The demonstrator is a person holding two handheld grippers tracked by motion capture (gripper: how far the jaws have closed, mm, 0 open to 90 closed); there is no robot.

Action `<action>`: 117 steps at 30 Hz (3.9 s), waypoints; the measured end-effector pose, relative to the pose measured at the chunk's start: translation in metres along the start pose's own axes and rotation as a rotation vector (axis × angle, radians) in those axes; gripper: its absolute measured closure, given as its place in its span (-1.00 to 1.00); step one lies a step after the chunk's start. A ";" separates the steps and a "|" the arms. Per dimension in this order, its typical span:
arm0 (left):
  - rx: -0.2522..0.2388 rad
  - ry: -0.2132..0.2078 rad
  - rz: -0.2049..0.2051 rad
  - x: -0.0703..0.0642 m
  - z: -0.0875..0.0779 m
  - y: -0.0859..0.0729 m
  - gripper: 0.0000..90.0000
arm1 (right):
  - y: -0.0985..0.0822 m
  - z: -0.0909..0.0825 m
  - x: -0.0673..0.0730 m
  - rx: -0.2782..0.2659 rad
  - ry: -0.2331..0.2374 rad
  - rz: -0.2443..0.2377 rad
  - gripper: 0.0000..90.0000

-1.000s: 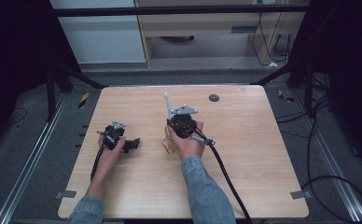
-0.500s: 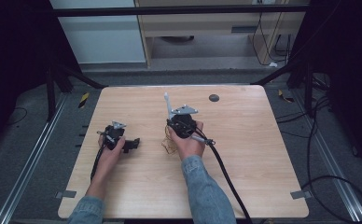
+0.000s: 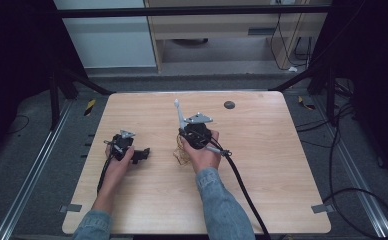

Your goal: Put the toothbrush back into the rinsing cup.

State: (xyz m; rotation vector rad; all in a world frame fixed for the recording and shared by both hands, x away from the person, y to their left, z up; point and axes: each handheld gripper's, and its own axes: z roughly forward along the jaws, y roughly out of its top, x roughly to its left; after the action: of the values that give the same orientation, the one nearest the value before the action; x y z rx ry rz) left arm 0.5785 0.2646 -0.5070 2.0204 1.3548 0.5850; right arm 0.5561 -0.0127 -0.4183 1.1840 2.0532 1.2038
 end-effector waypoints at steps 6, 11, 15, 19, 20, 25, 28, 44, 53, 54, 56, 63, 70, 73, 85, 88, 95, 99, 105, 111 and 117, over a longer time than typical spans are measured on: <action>0.000 0.000 0.001 0.000 0.000 0.000 -1.00 | 0.001 -0.002 0.001 0.000 0.000 -0.001 0.38; 0.000 0.000 0.001 0.000 0.000 0.000 -1.00 | 0.001 -0.005 0.001 0.001 0.002 -0.006 0.38; 0.000 0.000 0.001 0.000 0.000 0.000 -1.00 | 0.001 -0.009 0.002 0.004 0.003 -0.012 0.38; 0.000 0.000 0.001 0.000 0.000 0.000 -1.00 | 0.001 -0.012 0.001 0.006 0.001 -0.026 0.38; 0.000 0.000 0.001 0.000 0.000 0.000 -1.00 | 0.001 -0.013 0.001 0.007 0.001 -0.026 0.38; 0.000 -0.001 0.001 0.000 0.000 0.000 -1.00 | 0.002 -0.016 0.001 0.008 0.002 -0.033 0.38; 0.000 -0.001 0.001 0.000 0.000 0.000 -1.00 | 0.003 -0.018 0.001 0.005 0.002 -0.039 0.38; 0.000 -0.003 0.004 0.000 0.000 0.000 -1.00 | 0.005 -0.025 -0.001 0.011 0.000 -0.049 0.29; 0.000 -0.004 0.004 0.000 0.000 0.000 -1.00 | 0.006 -0.029 -0.001 0.013 0.010 -0.051 -0.01; 0.000 -0.004 0.004 0.000 0.000 0.000 -1.00 | 0.006 -0.029 -0.001 0.014 0.012 -0.051 -0.04; 0.000 -0.004 0.005 0.000 0.000 0.000 -1.00 | 0.006 -0.030 -0.002 0.019 0.016 -0.053 -0.09; 0.000 -0.004 0.005 0.000 0.000 0.000 -1.00 | 0.006 -0.030 -0.002 0.017 0.021 -0.060 -0.37; 0.000 -0.004 0.004 0.000 0.000 0.000 -1.00 | 0.007 -0.029 -0.006 0.019 0.026 -0.044 -0.64; 0.000 -0.004 0.005 0.000 0.000 0.000 -1.00 | 0.007 -0.030 -0.007 0.009 0.027 -0.043 -0.72; 0.000 -0.004 0.005 0.000 0.000 0.000 -1.00 | 0.009 -0.040 -0.012 -0.001 0.025 -0.090 -0.84; 0.000 -0.004 0.005 0.000 0.000 0.000 -1.00 | 0.008 -0.041 -0.016 0.014 0.016 -0.091 -0.84; 0.000 -0.004 0.004 0.000 0.000 0.000 -1.00 | 0.004 -0.046 -0.024 0.030 0.002 -0.090 -0.84; 0.000 -0.004 0.004 0.000 0.000 0.000 -1.00 | 0.002 -0.048 -0.029 0.034 -0.008 -0.089 -0.83; 0.000 -0.003 0.004 0.000 0.000 0.000 -1.00 | -0.002 -0.052 -0.038 0.043 -0.033 -0.081 -0.83; 0.000 -0.003 0.004 0.000 0.000 0.000 -1.00 | -0.006 -0.058 -0.050 0.050 -0.065 -0.071 -0.83; 0.000 -0.003 0.003 0.000 0.000 0.000 -1.00 | -0.008 -0.064 -0.062 0.056 -0.093 -0.074 -0.82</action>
State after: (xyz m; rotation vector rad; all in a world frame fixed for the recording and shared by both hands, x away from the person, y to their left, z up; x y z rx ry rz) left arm 0.5792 0.2646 -0.5071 2.0226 1.3501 0.5836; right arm 0.5365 -0.0973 -0.3947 1.1565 2.0550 1.0435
